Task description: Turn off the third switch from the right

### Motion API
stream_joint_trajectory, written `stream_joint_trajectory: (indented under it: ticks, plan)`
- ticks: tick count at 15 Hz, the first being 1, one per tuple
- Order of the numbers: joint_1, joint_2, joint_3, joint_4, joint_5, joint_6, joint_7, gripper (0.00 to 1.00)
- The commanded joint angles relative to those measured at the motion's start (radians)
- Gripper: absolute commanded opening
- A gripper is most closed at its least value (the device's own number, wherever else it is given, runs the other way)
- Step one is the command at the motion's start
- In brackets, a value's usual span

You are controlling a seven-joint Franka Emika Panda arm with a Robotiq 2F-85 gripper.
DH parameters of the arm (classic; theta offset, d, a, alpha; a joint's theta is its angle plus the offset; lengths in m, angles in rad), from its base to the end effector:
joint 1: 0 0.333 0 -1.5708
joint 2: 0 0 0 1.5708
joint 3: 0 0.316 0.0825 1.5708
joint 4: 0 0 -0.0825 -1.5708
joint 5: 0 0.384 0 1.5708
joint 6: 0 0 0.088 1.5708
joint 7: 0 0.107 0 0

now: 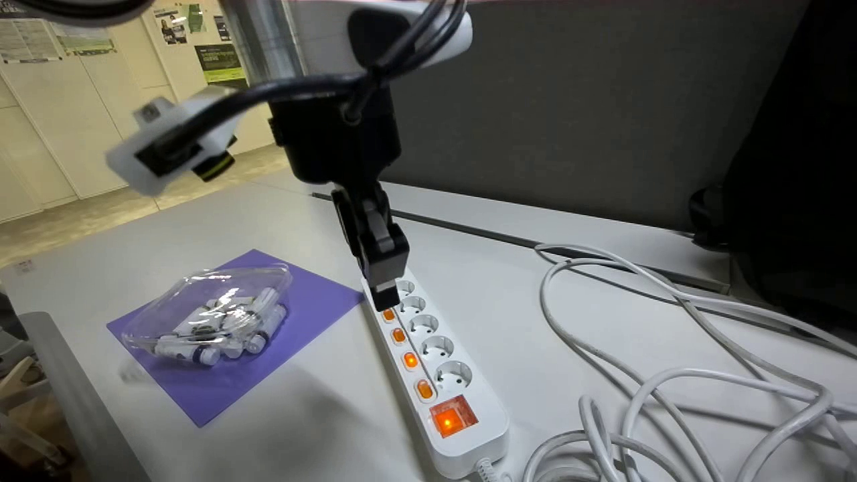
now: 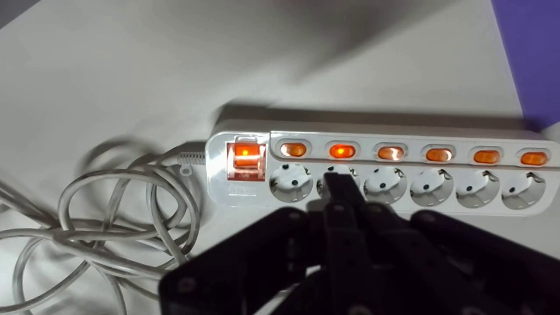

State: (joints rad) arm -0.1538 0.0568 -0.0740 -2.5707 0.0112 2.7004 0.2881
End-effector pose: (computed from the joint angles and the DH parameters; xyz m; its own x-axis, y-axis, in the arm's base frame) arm 0.4446 -0.1038 0.2498 0.8625 -0.5012 0.0696 -0.5009 -0.8652 -0.0220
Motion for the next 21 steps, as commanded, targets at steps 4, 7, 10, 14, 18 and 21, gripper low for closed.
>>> stream_joint_trajectory:
  ticks: [4, 7, 10, 14, 18, 21]
  plan:
    - [0.036, 0.144, -0.030, 0.063, 0.020, 0.077, 0.016, 0.00]
    - [0.045, 0.214, -0.028, 0.114, 0.054, 0.060, 0.003, 0.00]
    - [0.044, 0.274, -0.018, 0.165, 0.108, 0.040, -0.017, 0.00]
    - [0.051, 0.338, -0.020, 0.222, 0.135, 0.017, -0.025, 0.00]
    - [0.058, 0.378, -0.022, 0.254, 0.134, -0.017, -0.024, 0.00]
    - [0.062, 0.364, -0.027, 0.244, 0.131, -0.039, -0.026, 0.00]
